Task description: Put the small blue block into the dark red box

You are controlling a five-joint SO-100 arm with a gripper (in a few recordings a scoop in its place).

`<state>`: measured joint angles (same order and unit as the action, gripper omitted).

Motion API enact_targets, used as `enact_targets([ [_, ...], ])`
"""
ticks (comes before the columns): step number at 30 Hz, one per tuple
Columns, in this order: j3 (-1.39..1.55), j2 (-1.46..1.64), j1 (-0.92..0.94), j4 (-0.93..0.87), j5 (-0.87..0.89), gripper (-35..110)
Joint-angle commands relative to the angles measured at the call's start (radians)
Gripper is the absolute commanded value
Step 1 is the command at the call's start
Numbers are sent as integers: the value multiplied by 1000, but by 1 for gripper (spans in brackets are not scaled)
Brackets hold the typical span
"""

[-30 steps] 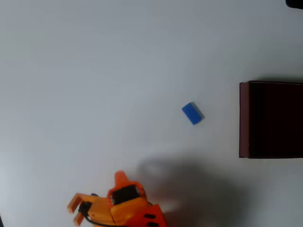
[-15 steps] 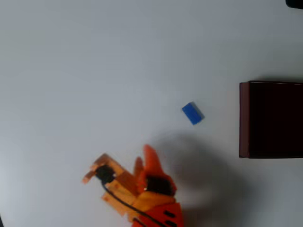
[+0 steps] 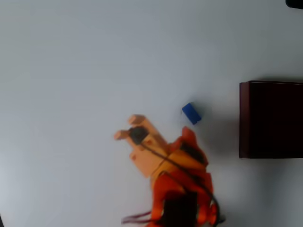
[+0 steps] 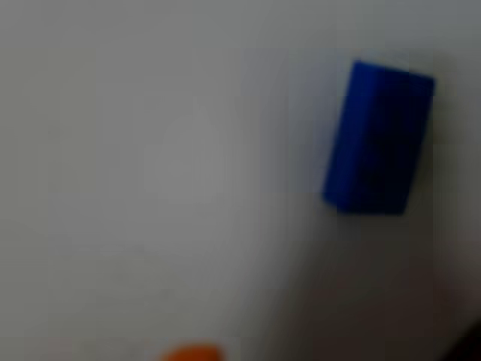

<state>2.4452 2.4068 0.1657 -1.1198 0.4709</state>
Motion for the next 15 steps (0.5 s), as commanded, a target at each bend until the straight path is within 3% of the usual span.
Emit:
enact_targets([
  [1, -124, -126, 40, 0, -8, 18],
  [15, -235, -408, 112, 80, 46, 19],
])
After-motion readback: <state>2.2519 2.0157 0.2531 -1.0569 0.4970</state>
